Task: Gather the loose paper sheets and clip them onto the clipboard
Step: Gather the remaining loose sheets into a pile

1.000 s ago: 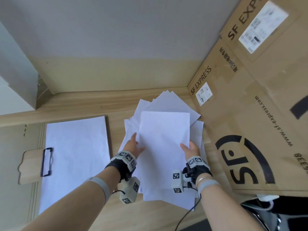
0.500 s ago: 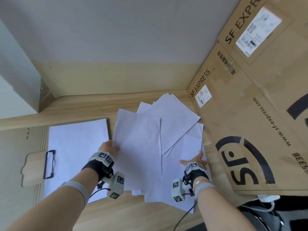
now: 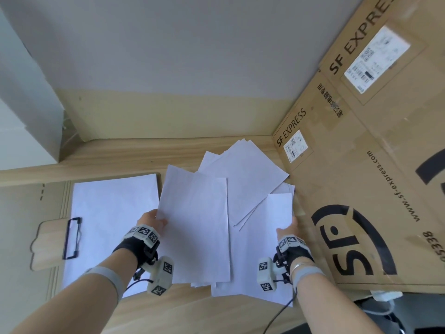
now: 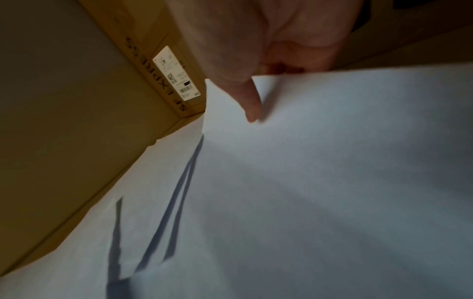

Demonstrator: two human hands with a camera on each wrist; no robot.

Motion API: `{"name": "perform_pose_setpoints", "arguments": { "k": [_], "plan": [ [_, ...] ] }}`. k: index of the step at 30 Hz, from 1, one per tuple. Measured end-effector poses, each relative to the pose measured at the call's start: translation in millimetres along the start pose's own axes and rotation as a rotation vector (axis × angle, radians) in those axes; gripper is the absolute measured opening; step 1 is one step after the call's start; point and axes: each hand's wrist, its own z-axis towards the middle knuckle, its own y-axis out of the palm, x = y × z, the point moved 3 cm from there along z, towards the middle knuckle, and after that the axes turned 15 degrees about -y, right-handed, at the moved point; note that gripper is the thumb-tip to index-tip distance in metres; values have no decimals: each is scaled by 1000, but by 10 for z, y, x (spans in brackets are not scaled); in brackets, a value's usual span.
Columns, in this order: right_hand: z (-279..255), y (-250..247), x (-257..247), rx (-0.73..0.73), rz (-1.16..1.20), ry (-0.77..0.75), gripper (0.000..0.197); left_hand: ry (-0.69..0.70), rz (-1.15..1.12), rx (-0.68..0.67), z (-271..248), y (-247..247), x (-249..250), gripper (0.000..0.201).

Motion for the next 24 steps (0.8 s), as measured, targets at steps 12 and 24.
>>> {"name": "perform_pose_setpoints", "arguments": {
  "k": [12, 24],
  "plan": [
    [4, 682, -631, -153, 3, 13, 86, -1, -49, 5, 71, -136, -18, 37],
    [75, 674, -628, -158, 41, -3, 75, -43, -100, 25, 216, -305, -193, 35]
  ]
}}
